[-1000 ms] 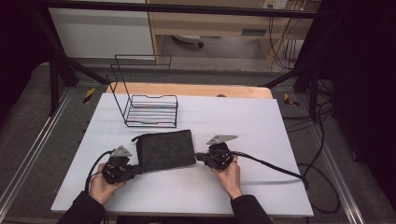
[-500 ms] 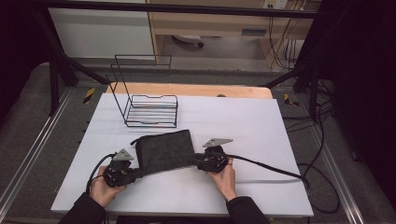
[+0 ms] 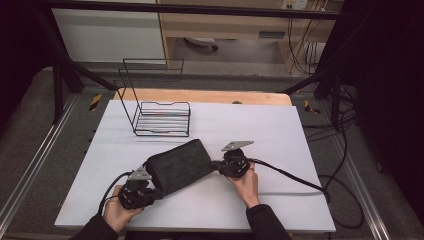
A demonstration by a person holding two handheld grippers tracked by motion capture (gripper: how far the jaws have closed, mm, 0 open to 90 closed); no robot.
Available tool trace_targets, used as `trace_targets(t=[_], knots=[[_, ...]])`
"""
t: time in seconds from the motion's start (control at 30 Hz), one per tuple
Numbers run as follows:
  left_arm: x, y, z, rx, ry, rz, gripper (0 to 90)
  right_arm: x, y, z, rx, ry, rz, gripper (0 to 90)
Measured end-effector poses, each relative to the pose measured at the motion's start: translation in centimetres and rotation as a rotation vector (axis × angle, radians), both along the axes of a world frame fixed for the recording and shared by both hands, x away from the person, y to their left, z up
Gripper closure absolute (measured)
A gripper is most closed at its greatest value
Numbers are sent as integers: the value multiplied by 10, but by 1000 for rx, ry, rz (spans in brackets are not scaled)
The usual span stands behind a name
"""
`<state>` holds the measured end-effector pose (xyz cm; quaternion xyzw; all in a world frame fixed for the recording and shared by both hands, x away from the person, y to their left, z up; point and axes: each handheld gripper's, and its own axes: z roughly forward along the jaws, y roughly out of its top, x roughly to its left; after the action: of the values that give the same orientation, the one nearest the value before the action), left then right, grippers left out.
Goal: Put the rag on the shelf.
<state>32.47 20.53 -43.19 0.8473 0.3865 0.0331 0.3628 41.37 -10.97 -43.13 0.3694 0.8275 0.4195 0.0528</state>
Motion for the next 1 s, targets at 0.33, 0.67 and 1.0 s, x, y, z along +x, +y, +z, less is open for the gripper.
trace_targets(t=[0.33,0.67,1.0], knots=[[11,18,22,-49,-91,45,564,8,-3,-7,-21,-11,-53,718],[84,38,19,46,-98,208,418,4,-2,-5,15,-18,-144,567],[96,39,-1,96,-27,171,571,4,4,-17,-8,40,-189,642]])
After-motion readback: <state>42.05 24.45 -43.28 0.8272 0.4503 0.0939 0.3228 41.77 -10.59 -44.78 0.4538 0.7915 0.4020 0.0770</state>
